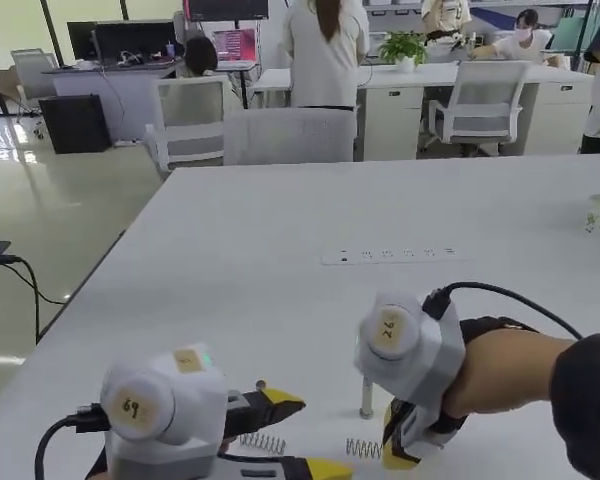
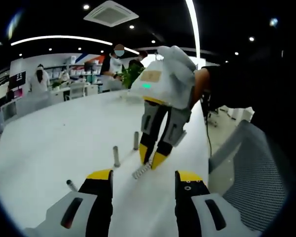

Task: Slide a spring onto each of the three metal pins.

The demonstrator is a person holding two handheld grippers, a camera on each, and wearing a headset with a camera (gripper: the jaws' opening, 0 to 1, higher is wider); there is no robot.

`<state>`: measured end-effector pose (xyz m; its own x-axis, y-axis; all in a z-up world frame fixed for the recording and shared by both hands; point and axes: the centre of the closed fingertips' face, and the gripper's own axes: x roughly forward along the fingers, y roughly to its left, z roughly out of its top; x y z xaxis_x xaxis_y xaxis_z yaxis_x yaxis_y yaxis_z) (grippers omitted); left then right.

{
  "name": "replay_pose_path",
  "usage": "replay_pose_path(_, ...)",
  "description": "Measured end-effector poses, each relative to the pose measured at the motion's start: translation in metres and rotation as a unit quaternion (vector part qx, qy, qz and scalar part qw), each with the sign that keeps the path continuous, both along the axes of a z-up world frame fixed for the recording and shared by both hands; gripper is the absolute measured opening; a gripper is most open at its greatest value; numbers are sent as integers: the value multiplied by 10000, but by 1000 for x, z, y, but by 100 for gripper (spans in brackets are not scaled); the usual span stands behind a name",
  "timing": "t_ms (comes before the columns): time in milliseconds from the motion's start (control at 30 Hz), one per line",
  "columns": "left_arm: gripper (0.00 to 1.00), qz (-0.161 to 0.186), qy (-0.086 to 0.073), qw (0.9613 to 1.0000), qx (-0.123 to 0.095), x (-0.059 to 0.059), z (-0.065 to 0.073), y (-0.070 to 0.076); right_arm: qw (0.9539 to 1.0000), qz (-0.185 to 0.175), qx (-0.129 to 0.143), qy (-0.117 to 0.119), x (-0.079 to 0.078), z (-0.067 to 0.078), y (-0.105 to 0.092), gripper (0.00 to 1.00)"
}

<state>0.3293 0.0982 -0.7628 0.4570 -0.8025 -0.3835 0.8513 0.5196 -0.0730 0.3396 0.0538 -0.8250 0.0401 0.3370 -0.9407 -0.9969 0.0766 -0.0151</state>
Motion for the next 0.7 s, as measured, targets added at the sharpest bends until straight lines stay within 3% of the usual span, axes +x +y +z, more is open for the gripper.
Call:
replay_pose_path(133, 43, -104, 43, 9999, 116, -2, -9, -2, 9996, 260, -54, -21, -5, 9, 5, 7)
replay_pose_path(300, 40, -149, 17, 9998, 151, -3, -10, -2, 9982, 587, -120, 1, -14, 18, 12, 7)
replay_pose_path(700, 24, -366, -212, 9986, 301, -7, -11, -5, 9932, 1137, -251, -60, -24, 33, 27, 7)
